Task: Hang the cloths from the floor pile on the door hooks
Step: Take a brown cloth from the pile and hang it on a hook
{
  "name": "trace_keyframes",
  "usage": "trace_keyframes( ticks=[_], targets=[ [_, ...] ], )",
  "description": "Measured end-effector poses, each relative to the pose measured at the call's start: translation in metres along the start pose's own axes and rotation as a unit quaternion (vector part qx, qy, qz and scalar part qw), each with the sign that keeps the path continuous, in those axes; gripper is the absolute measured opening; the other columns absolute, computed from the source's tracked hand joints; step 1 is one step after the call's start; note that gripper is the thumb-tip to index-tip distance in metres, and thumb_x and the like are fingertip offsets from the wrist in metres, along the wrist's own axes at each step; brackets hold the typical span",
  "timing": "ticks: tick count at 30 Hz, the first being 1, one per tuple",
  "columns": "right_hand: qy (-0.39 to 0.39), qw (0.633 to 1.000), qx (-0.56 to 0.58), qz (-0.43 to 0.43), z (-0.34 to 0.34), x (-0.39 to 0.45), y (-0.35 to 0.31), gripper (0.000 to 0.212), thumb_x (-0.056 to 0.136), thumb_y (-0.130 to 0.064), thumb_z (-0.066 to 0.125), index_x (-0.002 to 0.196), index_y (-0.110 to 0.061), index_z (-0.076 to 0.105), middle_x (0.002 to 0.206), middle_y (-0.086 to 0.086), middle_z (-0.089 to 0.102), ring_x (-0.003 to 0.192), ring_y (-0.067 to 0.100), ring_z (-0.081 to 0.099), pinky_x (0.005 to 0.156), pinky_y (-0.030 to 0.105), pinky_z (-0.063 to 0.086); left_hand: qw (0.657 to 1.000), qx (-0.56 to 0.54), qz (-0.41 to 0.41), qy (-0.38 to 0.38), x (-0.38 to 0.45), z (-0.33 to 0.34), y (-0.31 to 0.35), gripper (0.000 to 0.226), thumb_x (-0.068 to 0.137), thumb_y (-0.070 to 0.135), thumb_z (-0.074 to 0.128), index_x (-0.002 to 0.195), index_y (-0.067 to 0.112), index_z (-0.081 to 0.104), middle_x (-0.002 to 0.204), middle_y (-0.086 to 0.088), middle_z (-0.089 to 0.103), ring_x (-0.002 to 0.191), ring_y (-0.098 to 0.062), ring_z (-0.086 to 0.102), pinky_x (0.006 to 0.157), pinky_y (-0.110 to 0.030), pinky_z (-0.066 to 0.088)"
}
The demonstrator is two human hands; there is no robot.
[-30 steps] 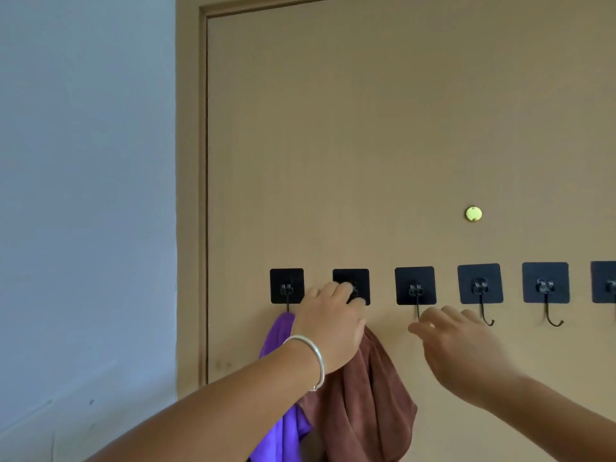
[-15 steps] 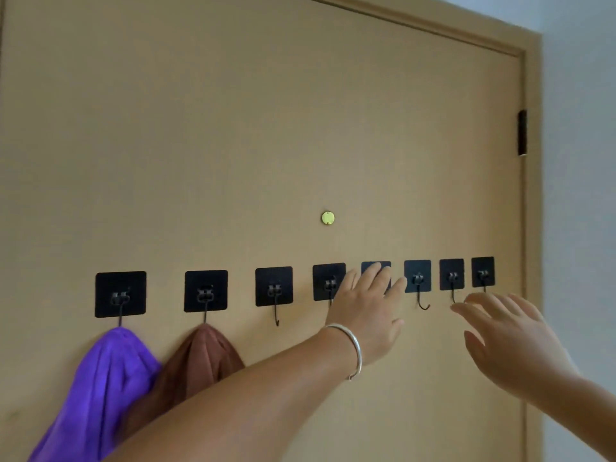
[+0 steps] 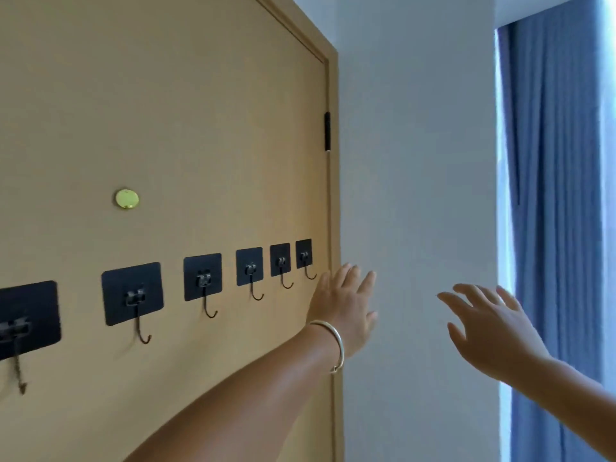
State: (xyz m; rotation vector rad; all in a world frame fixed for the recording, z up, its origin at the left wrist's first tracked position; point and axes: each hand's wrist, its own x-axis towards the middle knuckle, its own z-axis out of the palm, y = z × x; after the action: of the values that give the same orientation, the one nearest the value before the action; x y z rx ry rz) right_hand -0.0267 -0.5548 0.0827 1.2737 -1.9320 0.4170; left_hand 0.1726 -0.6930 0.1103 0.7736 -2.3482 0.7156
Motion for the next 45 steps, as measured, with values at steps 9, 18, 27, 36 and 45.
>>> trace_keyframes(
  ticks=[9,18,27,36,45],
  targets=[
    [-0.094,0.967,-0.154,0.182,-0.069,-0.091,0.070,0.062,0.088,-0.054,0.049,0.145,-0.034,0.036,0.148,-0.002,0.040,0.137,0.018,0.036,0.114,0.047,0.021,0.976,-0.165,0.134,0.038,0.028,0.011,0.093,0.070,0.095,0.049,0.036,0.152,0.022,0.005,0.159,-0.008,0.012,0.146,-0.023,0.006,0.117,-0.045,0.008],
    [-0.125,0.902,-0.261,0.321,-0.188,-0.208,0.125,0.062,0.090,-0.053,0.048,0.146,-0.033,0.030,0.152,-0.001,0.034,0.140,0.019,0.031,0.114,0.049,0.020,0.918,-0.289,0.258,0.083,0.024,-0.049,0.248,0.070,0.094,0.053,0.037,0.152,0.023,0.008,0.157,-0.006,0.016,0.146,-0.023,0.009,0.116,-0.048,0.010],
    [-0.127,0.826,-0.346,0.426,-0.306,-0.331,0.166,0.058,0.092,-0.051,0.047,0.146,-0.032,0.032,0.151,-0.001,0.035,0.140,0.019,0.030,0.115,0.051,0.017,0.832,-0.386,0.383,0.114,-0.010,-0.143,0.410,0.070,0.095,0.053,0.034,0.152,0.026,0.004,0.159,-0.004,0.011,0.147,-0.023,0.005,0.118,-0.047,0.007],
    [-0.123,0.752,-0.422,0.491,-0.409,-0.428,0.192,0.056,0.095,-0.048,0.044,0.146,-0.028,0.032,0.152,0.003,0.034,0.141,0.021,0.028,0.116,0.052,0.017,0.753,-0.430,0.477,0.143,-0.071,-0.246,0.544,0.070,0.096,0.054,0.032,0.152,0.025,0.003,0.160,-0.005,0.008,0.147,-0.022,0.003,0.119,-0.048,0.008],
    [-0.132,0.707,-0.462,0.518,-0.476,-0.492,0.212,0.053,0.096,-0.047,0.042,0.145,-0.029,0.032,0.151,0.004,0.034,0.141,0.021,0.026,0.116,0.051,0.015,0.699,-0.473,0.509,0.167,-0.114,-0.314,0.630,0.069,0.095,0.056,0.030,0.152,0.026,0.003,0.159,-0.004,0.012,0.147,-0.023,0.005,0.119,-0.047,0.009]
  ],
)
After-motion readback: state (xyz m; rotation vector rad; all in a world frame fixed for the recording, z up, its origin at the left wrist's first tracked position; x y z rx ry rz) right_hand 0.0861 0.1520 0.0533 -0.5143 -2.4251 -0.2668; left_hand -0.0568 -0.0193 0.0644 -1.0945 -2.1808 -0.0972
